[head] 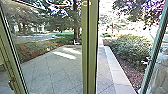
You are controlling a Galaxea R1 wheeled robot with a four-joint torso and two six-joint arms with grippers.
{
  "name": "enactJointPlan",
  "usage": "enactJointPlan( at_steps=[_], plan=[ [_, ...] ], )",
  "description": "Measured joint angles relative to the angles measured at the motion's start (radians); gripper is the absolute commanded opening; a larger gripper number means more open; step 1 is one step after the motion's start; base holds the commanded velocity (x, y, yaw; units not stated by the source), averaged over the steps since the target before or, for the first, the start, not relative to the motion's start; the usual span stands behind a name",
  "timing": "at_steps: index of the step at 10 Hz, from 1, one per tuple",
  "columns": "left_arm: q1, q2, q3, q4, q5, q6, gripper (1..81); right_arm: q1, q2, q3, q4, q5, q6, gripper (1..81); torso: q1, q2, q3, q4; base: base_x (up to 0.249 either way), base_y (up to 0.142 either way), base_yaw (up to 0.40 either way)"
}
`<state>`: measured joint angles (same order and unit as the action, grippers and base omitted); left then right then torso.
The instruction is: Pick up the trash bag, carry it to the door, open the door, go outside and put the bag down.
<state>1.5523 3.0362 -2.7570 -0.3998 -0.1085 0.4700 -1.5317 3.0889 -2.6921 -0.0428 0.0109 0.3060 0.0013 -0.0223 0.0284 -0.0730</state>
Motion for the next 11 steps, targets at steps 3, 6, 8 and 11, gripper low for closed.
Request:
enactJointPlan(
  at_steps=[3, 6, 8, 11],
  plan=[
    [0.001, 0.000, 0.000, 0.000, 0.005, 0.000, 1.0, 0.004, 0.001, 0.000, 0.000, 0.002, 0.000, 81.1, 0.000, 0.000, 0.000, 0.000, 0.000, 0.000, -0.170],
    [-0.004, -0.001, -0.001, 0.000, 0.005, 0.000, 1.0, 0.005, 0.005, 0.000, 0.000, 0.003, 0.000, 81.1, 0.000, 0.000, 0.000, 0.000, 0.000, 0.000, -0.171],
    [-0.003, 0.000, -0.001, 0.000, 0.004, 0.000, 1.0, 0.003, 0.006, 0.000, 0.000, 0.003, 0.000, 81.1, 0.000, 0.000, 0.000, 0.000, 0.000, 0.000, -0.174],
    [-0.002, 0.000, -0.001, 0.000, 0.006, 0.000, 1.0, 0.003, 0.005, -0.001, 0.000, 0.011, 0.000, 81.1, 0.000, 0.000, 0.000, 0.000, 0.000, 0.000, -0.174]
  ],
)
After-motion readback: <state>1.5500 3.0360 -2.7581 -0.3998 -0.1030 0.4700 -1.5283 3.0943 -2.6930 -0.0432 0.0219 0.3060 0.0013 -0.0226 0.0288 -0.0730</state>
